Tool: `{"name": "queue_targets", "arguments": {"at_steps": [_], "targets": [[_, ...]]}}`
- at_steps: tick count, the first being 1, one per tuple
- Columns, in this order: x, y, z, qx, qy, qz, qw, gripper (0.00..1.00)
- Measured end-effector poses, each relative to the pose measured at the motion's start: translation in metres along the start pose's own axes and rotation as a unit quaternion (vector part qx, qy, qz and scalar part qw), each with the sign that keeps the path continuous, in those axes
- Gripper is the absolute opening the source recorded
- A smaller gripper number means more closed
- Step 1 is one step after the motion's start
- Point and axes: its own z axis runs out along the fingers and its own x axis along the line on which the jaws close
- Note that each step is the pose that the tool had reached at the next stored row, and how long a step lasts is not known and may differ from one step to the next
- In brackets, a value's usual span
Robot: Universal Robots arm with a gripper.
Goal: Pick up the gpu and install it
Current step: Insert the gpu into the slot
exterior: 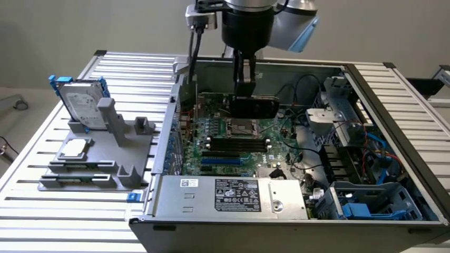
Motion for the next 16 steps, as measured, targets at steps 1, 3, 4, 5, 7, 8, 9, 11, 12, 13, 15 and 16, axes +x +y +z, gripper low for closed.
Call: {"name": "queue_targets", "arguments": {"at_steps": [1, 3, 4, 5, 7, 8, 9, 11, 12, 13, 15, 16], "targets": [[0.0, 0.0021, 0.0017, 0.0002, -0.0001, -0.001, 1.0, 0.26], [0.001, 0.0061, 0.0053, 0.0004, -0.0003, -0.002, 1.0, 0.26], [0.003, 0.0073, 0.0068, 0.0003, -0.0007, -0.003, 1.0, 0.26], [0.006, 0.0079, 0.0087, 0.0004, -0.002, -0.003, 1.0, 0.26], [0.011, 0.009, 0.0121, 0.0005, -0.0043, -0.004, 1.0, 0.26], [0.014, 0.0094, 0.0139, 0.0005, -0.0054, -0.005, 1.0, 0.26], [0.017, 0.0098, 0.0157, 0.0005, -0.0063, -0.005, 1.0, 0.26], [0.024, 0.0101, 0.0192, 0.0006, -0.0077, -0.006, 1.0, 0.26], [0.026, 0.0102, 0.0208, 0.0005, -0.0078, -0.006, 1.0, 0.26], [0.027, 0.0103, 0.0218, 0.0004, -0.0077, -0.006, 1.0, 0.26], [0.028, 0.0105, 0.0234, 0.0005, -0.0079, -0.007, 0.9999, 0.26], [0.029, 0.0106, 0.0241, 0.0005, -0.0078, -0.007, 0.9999, 0.26]]}}
